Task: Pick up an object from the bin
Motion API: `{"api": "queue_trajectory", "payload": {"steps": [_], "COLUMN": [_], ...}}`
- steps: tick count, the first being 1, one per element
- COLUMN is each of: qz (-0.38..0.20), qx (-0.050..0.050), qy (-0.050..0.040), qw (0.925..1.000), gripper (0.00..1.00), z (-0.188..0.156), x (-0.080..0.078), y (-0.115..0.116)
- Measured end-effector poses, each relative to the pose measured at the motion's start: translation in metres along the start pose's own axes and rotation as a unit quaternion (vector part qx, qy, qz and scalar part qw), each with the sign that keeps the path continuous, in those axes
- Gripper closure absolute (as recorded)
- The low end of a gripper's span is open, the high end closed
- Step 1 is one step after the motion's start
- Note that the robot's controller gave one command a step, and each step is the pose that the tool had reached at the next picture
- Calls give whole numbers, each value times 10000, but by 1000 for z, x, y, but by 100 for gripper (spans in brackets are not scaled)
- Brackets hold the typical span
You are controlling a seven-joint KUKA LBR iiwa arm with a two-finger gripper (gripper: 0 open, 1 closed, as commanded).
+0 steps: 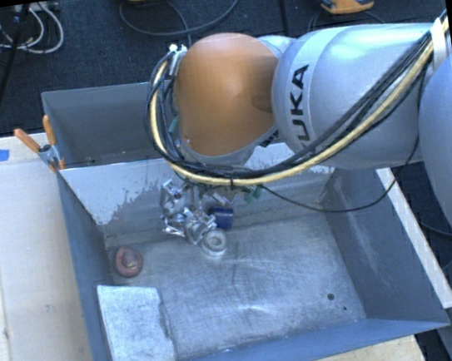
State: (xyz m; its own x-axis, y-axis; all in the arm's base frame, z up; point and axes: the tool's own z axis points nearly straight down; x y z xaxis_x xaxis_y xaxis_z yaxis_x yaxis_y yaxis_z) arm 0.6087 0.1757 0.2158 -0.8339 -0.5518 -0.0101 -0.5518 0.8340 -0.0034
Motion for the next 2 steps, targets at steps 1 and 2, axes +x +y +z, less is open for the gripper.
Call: {"api": "queue_trajectory", "payload": {"steps": [1,2], "qz": [-866,-1677], "qx": [-17,-18], "qy": [19,26], "qw": [9962,9858], "gripper": [100,100], "z": [-50,-80], "x": [-7,-3], "y": [15,-13]}}
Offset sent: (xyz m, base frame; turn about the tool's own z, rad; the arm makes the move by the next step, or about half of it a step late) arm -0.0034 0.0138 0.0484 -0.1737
